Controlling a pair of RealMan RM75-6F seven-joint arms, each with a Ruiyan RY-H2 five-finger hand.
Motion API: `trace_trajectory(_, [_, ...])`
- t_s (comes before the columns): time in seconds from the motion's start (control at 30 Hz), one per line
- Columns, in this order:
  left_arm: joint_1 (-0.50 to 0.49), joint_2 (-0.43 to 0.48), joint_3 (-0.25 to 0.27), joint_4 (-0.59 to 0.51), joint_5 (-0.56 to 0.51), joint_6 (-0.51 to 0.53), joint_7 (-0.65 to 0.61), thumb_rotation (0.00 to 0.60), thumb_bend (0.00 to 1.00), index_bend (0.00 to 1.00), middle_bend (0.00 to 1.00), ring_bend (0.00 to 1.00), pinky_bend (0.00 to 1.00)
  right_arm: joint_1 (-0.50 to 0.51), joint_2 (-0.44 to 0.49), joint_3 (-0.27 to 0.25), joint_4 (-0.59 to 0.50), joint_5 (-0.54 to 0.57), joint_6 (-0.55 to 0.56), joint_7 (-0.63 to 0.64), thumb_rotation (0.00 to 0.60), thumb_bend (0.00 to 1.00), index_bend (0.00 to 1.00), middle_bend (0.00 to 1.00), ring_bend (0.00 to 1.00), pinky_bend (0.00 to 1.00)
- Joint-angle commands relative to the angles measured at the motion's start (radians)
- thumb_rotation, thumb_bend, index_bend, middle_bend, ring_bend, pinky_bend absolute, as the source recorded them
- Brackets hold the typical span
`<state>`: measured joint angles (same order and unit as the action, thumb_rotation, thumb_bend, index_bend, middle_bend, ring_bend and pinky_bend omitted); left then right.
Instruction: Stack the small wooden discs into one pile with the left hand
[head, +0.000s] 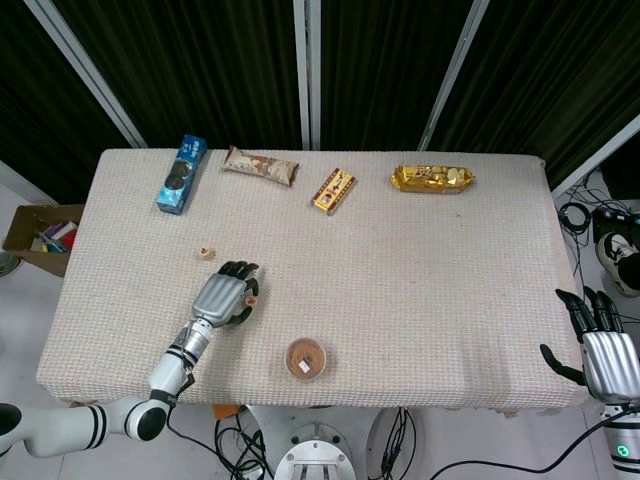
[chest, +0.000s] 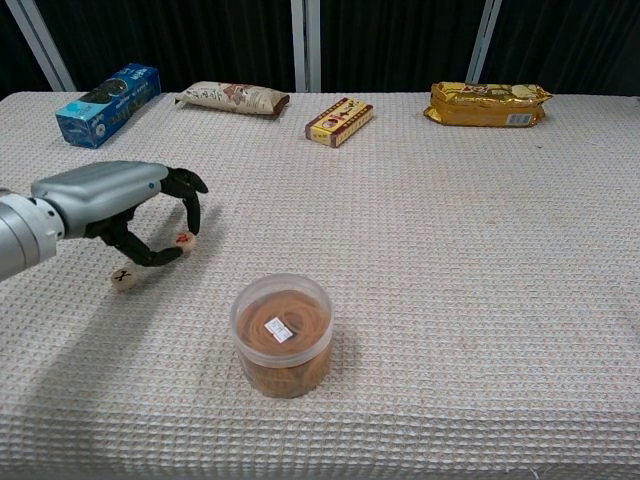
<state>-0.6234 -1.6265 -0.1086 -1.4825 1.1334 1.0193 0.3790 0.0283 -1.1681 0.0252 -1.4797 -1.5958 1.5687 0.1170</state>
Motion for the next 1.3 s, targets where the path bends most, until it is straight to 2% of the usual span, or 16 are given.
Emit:
trace_trajectory(0.03, [0.004,0.031,-0.04,-0.009,0.001,0.033,-0.022,0.6,0.41,0.5,0.12,0.09,0.12,0.0,0.0,0.0,-0.001,-0.002,0.002,-0.001,0.6,0.22,0.12,0.18,0.0,0.03])
trace_trajectory(0.23, [-0.017,0.054,-0.13,0.071,-0.082,0.024,-0.056,0.6,0.41,0.49,0.12,0.09,0.12,0.005,-0.004,0.0,-0.004,-0.005,-0.004,-0.006,0.6,0.22,0.12,0.18,0.0,0.03])
trace_trajectory(0.33, [-0.03,0.043,-0.151,0.14,-0.128,-0.004,-0.064,0.6,0.41,0.48,0.12,0.09,0.12,0.005,-0.004,0.0,-0.005,-0.003,-0.006,-0.008,0.6,0.22,0.12,0.18,0.0,0.03])
trace_trajectory(0.63, [-0.05,-0.007,-0.15,0.283,-0.198,-0.068,-0.073,0.6,0.39,0.47,0.12,0.09,0.12,0.01,-0.002,0.002,-0.018,0.002,-0.016,-0.025,0.6,0.22,0.12,0.18,0.0,0.03])
trace_trajectory(1.3, [-0.058,0.006,-0.144,0.301,-0.238,-0.1,-0.064,0.6,0.37,0.44,0.12,0.09,0.12,0.007,0.0,0.003,-0.03,0.006,-0.014,-0.035,0.6,0.22,0.12,0.18,0.0,0.03])
